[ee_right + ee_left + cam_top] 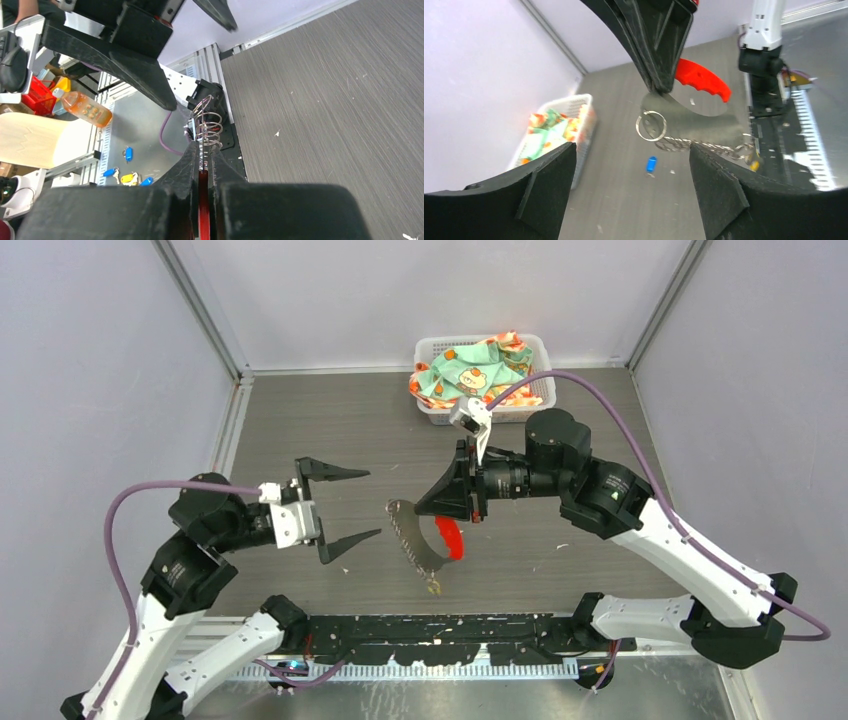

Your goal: Put the keys on the keyring

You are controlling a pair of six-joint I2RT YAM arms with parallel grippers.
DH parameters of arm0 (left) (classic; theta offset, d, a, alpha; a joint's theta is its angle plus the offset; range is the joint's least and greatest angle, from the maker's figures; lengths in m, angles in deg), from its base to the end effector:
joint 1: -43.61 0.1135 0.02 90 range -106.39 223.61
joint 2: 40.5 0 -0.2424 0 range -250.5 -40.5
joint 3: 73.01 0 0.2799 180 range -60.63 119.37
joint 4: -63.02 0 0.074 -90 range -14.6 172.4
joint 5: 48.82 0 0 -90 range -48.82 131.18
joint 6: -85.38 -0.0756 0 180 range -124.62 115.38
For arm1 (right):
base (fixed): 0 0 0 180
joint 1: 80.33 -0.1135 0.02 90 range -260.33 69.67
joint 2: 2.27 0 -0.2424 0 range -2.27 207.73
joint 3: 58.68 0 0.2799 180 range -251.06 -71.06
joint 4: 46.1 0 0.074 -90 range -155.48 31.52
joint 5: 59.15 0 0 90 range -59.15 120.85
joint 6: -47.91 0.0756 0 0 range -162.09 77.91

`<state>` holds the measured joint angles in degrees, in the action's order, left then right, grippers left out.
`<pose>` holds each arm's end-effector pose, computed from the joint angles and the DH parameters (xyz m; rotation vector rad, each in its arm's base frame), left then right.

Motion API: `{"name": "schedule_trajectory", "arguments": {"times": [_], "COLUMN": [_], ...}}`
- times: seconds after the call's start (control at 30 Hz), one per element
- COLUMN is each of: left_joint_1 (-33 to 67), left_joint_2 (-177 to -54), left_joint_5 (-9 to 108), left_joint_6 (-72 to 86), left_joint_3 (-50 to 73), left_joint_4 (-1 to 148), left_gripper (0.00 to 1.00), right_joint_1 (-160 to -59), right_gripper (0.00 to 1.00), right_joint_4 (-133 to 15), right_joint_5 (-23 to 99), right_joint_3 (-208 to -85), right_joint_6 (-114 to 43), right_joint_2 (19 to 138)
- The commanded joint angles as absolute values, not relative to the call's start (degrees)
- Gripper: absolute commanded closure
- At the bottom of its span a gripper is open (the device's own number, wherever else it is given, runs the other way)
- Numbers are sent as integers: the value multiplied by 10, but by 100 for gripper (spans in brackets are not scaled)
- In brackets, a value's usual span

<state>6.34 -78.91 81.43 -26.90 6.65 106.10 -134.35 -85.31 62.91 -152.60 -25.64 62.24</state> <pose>0.1074 -0.1431 0.4444 1.2502 1.0747 -0.7608 0.1412 0.2628 0.4463 -1.0327 1.6281 1.3502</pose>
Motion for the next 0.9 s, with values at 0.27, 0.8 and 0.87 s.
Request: {"name": "schedule_trajectory", "arguments": {"times": [0.27,0.8,0.87], "left_joint_1": [64,63,63], "left_joint_2": [-789,-805,-804], "left_joint_5": [819,807,806], "left_joint_6": [-357,-346,-351], "left_joint_3": [42,39,39], "left_joint_4": [996,1001,1004], "left_gripper": [29,51,54], "right_joint_1": [-1384,-1430,-1434], "right_gripper": [99,99,99], "right_joint_4": [-898,-926,-930], "right_joint_5": [496,434,429], "right_joint_3": [-1602,-1638,-1639], "right_joint_6": [-250,-258,-258], "right_joint_2": [650,680,682]}}
